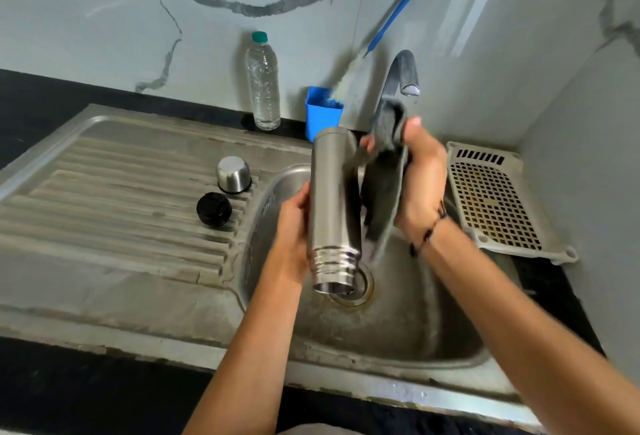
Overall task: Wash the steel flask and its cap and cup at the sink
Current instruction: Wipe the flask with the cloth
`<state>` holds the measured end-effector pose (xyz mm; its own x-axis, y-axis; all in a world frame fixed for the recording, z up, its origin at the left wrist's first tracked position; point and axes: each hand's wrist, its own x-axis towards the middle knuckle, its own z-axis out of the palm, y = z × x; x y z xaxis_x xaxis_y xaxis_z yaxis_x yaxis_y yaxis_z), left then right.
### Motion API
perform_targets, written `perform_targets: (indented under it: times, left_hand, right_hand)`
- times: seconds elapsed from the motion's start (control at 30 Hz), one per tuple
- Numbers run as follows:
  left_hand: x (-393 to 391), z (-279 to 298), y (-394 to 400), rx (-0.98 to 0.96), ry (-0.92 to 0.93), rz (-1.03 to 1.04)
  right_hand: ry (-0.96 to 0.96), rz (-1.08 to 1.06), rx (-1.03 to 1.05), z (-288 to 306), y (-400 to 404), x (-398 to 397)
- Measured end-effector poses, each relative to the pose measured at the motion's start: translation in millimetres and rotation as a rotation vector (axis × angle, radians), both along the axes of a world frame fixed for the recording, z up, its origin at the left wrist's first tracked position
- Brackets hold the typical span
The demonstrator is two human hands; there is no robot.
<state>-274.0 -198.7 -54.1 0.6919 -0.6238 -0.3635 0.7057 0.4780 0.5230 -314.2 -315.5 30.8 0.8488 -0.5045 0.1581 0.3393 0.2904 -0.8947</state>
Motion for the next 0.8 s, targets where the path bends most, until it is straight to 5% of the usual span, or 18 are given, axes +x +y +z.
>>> perform_targets:
  times: [0.07,0.23,0.37,0.43,0.6,0.67,0.8]
  left_hand:
    - [-7,8,6,-0.031,-0.083,-0.042]
    - [-17,27,8,-0.056,-0.174,-0.108]
    - [-21,22,9,-0.157,-0.132,0.032]
    - [-28,15,9,-0.33,-0.129,0.008]
    - [-29,10,2,-0.164,-0.248,0.117]
    - [-22,-10,-5,-0.072,-0.067,0.083]
    - [-6,-2,-4,-0.065,-0.054,0.022]
  right_hand:
    - [0.027,-0.121,-0.246,10,-14,27]
    - [0.14,0.039,-0.672,-15,-4,53]
    - [0.055,0.114,-0.68,-31,15,31]
    - [0.013,0.148,-0.653,-41,27,8]
    - [0.026,0.143,-0.404,-52,49,-32]
    - [0.054,0.141,-0.234,-44,49,-36]
    - [0.031,0.114,0.114,-21,25,-16]
